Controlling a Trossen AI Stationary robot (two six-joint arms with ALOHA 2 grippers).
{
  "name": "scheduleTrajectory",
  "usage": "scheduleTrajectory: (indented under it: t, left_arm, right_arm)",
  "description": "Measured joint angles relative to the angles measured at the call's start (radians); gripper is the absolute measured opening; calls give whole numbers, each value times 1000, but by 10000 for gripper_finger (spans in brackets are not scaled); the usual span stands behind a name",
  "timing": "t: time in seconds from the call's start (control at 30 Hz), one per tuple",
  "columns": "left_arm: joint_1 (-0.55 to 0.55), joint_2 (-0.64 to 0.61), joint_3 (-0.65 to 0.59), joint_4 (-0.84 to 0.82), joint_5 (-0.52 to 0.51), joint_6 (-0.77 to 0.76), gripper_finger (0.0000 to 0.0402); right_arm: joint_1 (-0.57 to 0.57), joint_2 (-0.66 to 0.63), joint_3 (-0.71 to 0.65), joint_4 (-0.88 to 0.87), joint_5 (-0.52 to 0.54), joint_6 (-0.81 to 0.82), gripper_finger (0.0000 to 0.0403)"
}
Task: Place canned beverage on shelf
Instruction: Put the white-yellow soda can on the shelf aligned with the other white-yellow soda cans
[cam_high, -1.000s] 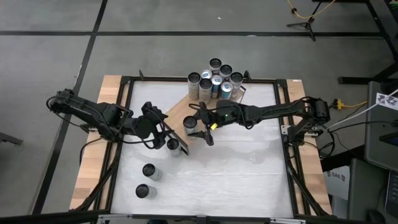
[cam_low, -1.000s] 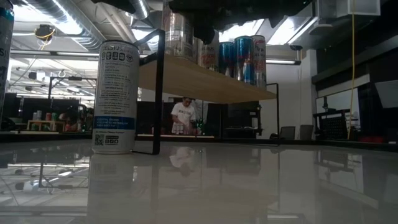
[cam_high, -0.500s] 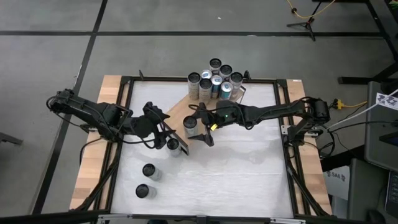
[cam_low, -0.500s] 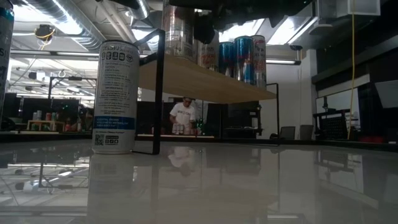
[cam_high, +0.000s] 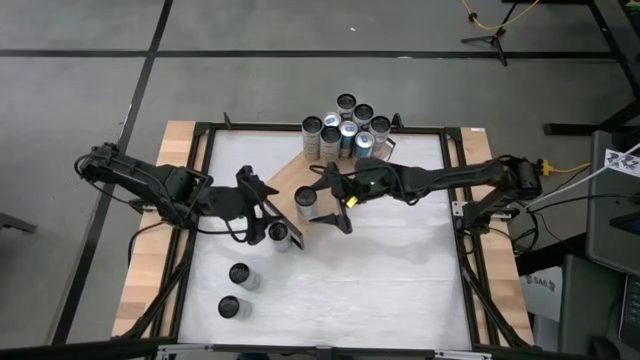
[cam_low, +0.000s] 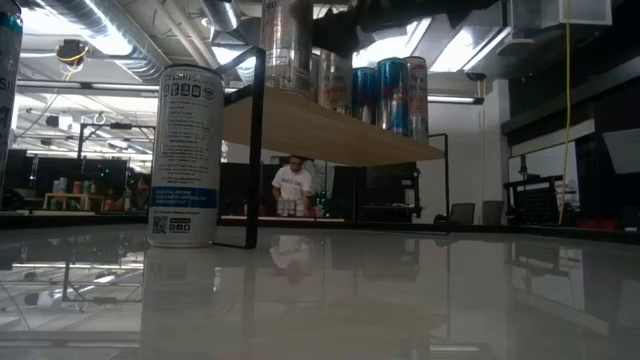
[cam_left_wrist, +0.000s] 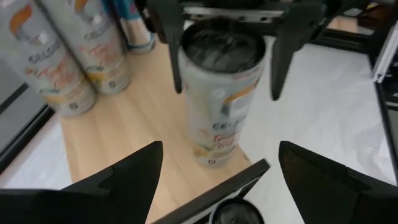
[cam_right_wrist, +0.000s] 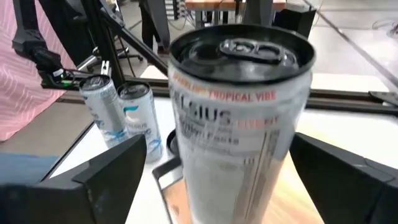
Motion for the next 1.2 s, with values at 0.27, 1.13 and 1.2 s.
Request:
scheduleTrajectory:
  t: [0.27,1.13,1.2]
  left_arm:
    - [0,0,0,90,2,122,314]
    - [236,26,0,421,320,458,314]
    - [260,36,0,423,358,459,314]
  right_arm:
    - [0,-83,0,-148,0,0,388]
    - [0,-349,0,-414,0,0,388]
    - [0,-362,0,-434,0,0,388]
